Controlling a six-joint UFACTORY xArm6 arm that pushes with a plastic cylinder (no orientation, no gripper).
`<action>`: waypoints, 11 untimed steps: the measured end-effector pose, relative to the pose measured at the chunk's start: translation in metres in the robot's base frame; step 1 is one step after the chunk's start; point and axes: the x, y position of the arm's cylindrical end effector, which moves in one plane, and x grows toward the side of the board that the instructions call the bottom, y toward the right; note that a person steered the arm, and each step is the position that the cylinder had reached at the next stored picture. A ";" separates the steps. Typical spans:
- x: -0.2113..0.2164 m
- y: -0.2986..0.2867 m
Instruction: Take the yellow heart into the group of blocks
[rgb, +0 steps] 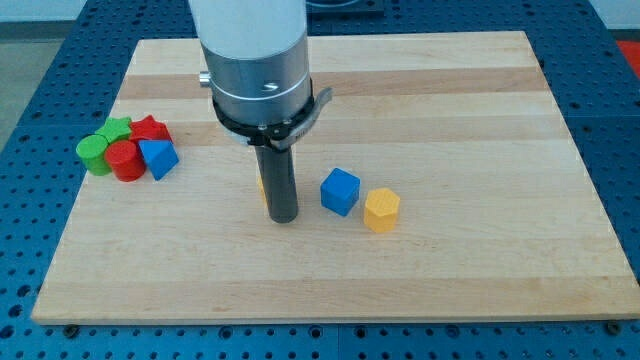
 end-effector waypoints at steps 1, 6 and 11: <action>-0.014 0.000; -0.096 -0.030; -0.118 -0.074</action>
